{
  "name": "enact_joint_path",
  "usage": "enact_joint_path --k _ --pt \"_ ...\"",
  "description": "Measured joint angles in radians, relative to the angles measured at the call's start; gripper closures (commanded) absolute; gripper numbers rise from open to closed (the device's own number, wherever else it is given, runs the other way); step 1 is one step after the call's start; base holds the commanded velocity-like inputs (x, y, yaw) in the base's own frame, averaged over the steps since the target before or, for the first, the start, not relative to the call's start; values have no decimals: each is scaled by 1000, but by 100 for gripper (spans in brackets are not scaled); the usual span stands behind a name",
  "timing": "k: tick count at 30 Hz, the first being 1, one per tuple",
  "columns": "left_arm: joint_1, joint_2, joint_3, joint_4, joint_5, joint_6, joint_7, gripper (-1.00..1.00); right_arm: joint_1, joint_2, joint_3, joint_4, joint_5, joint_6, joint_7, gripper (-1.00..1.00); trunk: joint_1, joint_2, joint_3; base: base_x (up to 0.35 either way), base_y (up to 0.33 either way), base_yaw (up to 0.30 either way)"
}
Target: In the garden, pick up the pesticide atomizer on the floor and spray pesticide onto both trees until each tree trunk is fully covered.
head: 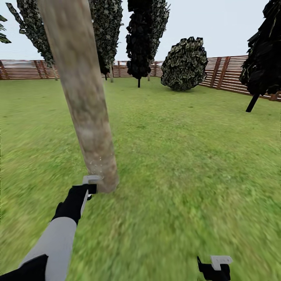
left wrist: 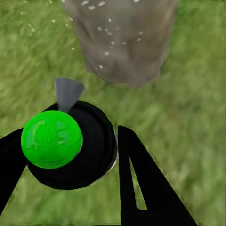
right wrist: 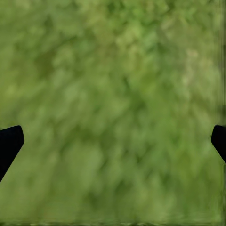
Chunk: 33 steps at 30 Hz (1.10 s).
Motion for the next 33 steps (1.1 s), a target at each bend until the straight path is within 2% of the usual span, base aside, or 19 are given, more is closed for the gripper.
enact_joint_path --k 3,4,9,11,12,16,19,23,29,33 --pt "3 42 1 -8 4 0 -1 100 0 1 0 0 0 0 0 -100 0 0 0 -310 -79 34" --pt "4 47 -3 -9 6 0 -1 100 0 1 0 0 0 0 0 -100 0 0 0 -163 -150 202" --pt "-7 33 -7 -11 7 23 0 100 0 1 1 0 0 0 0 -100 0 0 0 -37 -69 254" --pt "-29 13 -12 -10 8 41 2 100 0 1 1 0 0 0 0 -100 0 0 0 -2 -5 116" --pt "-42 11 -13 -10 5 47 3 100 0 1 1 0 0 0 0 -100 0 0 0 -1 -2 46" --pt "-124 25 -16 -4 -2 142 5 100 0 1 0 0 0 0 0 -100 -1 0 0 0 0 11" --pt "-153 31 -16 -23 -3 164 1 100 0 1 0 -1 0 0 0 -100 0 0 0 0 0 1" --pt "-144 53 -14 -93 5 166 -2 100 0 1 1 0 0 0 0 -100 0 0 0 0 0 35" --pt "-138 49 -17 -92 2 164 -2 100 0 1 1 0 0 0 0 -100 -1 0 0 124 -125 252" --pt "-108 53 -19 -93 0 163 2 100 0 1 1 -1 0 0 0 -100 -1 0 0 220 -203 276"
